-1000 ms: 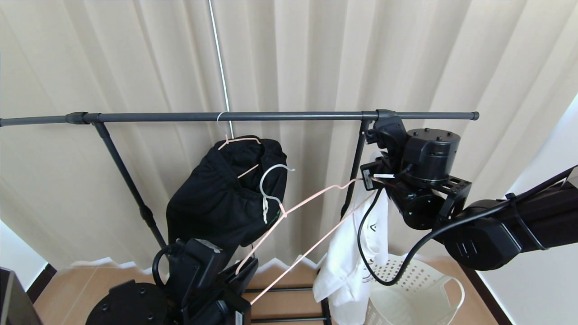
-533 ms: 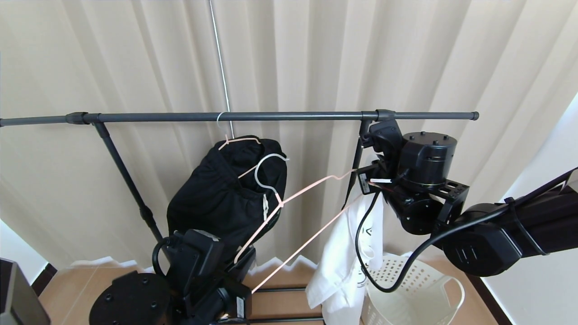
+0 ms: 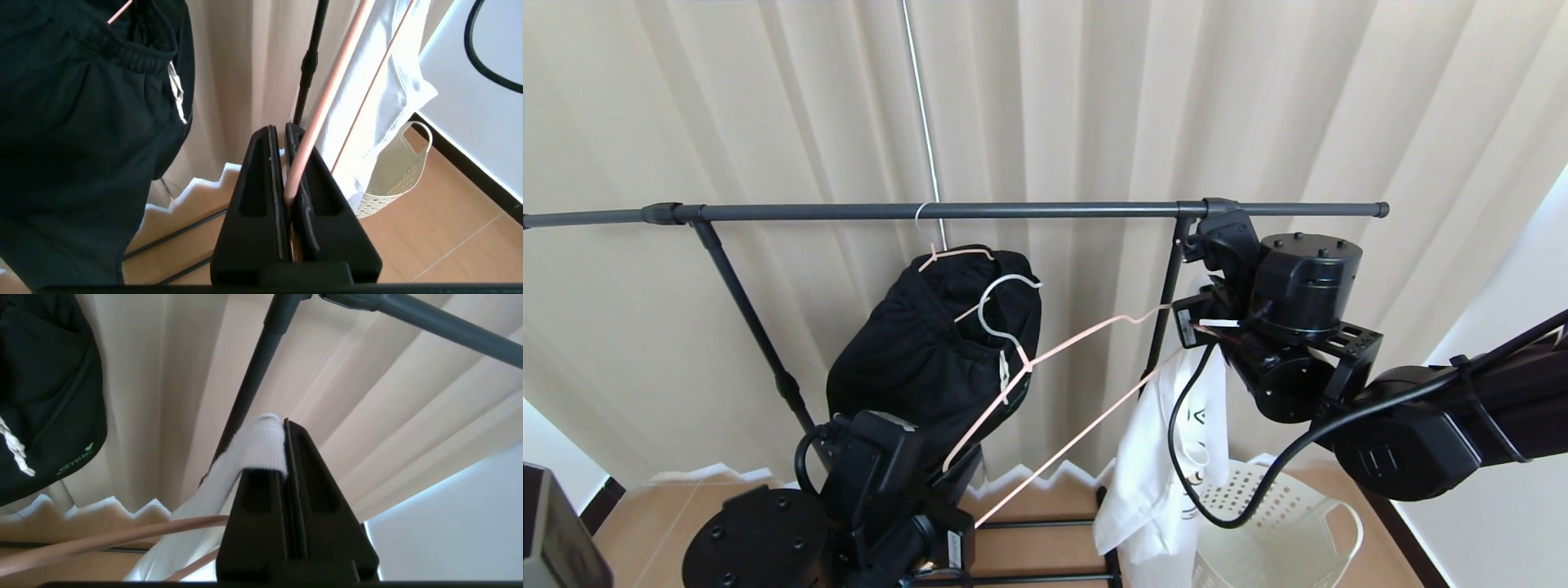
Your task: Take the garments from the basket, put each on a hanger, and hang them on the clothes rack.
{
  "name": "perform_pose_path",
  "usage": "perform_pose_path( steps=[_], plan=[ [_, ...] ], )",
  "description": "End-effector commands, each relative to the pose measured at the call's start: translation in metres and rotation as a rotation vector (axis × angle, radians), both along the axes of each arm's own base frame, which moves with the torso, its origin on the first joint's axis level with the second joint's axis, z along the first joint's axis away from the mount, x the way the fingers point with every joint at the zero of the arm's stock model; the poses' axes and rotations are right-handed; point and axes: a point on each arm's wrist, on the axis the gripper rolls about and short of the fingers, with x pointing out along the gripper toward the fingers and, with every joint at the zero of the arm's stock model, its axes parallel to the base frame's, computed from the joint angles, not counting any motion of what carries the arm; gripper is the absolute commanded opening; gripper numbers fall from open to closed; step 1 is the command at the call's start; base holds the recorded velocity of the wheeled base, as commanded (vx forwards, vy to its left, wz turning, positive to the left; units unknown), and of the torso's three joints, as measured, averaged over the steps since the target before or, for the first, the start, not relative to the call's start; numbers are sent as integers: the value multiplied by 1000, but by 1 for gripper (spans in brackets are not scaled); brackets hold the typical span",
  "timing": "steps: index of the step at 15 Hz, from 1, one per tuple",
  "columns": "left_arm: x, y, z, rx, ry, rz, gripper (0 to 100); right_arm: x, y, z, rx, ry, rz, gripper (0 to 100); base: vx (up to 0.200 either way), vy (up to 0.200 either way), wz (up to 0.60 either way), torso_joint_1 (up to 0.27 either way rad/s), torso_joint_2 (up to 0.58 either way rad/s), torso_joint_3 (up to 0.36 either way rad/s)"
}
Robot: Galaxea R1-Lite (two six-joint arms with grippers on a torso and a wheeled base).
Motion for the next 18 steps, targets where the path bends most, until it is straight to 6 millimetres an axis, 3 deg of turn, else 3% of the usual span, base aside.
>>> perform_pose_path(
  steps=[1, 18],
  plan=[
    [0, 0, 0, 0, 1, 2, 0, 0, 0, 1, 2, -4, -1, 0, 0, 0, 0, 0, 0, 0],
    [4, 2, 1, -1, -9, 27, 0, 2, -4, 3, 3, -7, -13, 0, 0, 0, 0, 0, 0, 0]
  ],
)
